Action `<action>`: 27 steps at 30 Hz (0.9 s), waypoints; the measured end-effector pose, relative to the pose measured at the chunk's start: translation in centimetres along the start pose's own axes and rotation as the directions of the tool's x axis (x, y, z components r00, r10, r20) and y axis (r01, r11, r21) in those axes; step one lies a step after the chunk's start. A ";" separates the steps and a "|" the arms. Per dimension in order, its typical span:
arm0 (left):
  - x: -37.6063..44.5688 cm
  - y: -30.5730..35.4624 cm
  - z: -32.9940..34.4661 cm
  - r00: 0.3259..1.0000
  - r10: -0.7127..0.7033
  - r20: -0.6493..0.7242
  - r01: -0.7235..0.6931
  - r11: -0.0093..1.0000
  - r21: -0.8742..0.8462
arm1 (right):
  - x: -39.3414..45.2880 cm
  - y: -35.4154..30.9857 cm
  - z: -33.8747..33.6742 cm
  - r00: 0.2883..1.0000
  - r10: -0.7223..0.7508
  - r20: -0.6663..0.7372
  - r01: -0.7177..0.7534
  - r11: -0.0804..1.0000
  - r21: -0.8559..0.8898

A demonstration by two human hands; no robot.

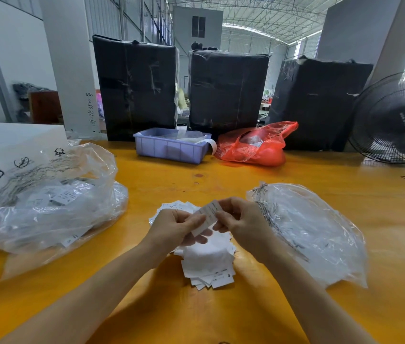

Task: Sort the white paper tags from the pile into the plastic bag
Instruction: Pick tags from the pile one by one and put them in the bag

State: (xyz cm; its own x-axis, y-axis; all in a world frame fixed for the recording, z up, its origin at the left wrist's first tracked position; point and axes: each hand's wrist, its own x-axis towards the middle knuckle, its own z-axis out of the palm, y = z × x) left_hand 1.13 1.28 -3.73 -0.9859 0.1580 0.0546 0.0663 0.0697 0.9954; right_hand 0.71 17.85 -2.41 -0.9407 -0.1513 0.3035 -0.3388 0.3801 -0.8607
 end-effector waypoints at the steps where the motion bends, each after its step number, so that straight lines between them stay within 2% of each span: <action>1: 0.0 0.0 0.1 1.000 -0.006 -0.023 0.006 1.000 -0.030 | 0.0 0.0 0.1 0.999 -0.027 -0.019 0.027 0.999 -0.023; 3: 0.1 0.1 0.2 0.999 -0.012 -0.051 0.008 0.997 -0.071 | -0.2 -0.2 0.3 0.997 -0.078 -0.004 0.077 0.992 -0.095; 5: 0.0 0.0 0.3 0.999 0.003 -0.054 -0.007 0.997 -0.083 | -0.3 -0.3 0.8 0.991 -0.093 0.092 0.108 0.978 -0.176; 9: 0.0 0.0 0.4 0.993 0.007 -0.118 -0.019 0.995 -0.097 | -0.4 -0.7 1.4 0.956 -0.036 0.291 0.086 0.983 -0.162; 11: 0.2 -0.1 0.3 0.985 -0.029 -0.167 0.005 0.989 -0.146 | -0.5 -0.7 1.4 0.964 -0.037 0.262 0.088 0.979 -0.185; 13: 0.3 0.0 0.4 0.978 -0.038 -0.203 0.001 0.984 -0.180 | -0.5 -0.7 1.5 0.985 -0.048 0.166 0.081 0.977 -0.196; 16: 0.1 0.3 0.7 0.979 -0.041 -0.199 -0.007 0.972 -0.236 | -0.6 -0.7 1.5 0.998 -0.033 0.050 0.033 0.999 -0.004; 19: -0.1 0.7 0.7 0.983 -0.109 -0.146 0.073 0.970 -0.233 | -0.4 -0.6 1.1 0.997 0.074 0.017 -0.076 0.971 0.225; 23: -0.1 0.8 0.5 0.983 -0.185 0.009 0.180 0.944 -0.276 | -0.3 -0.2 0.8 0.977 0.208 0.048 -0.210 0.898 0.386; 27: 0.2 1.1 0.0 0.968 -0.250 0.022 0.244 0.920 -0.307 | -0.2 -0.3 0.7 0.970 0.237 -0.043 -0.195 0.877 0.439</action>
State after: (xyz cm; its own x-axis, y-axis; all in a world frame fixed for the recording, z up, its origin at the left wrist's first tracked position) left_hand 0.97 1.41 -2.63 -0.9677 0.1570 -0.1974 -0.2270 -0.2002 0.9531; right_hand 1.00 17.16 -2.53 -0.9940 -0.0170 0.1082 -0.1075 -0.0377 -0.9935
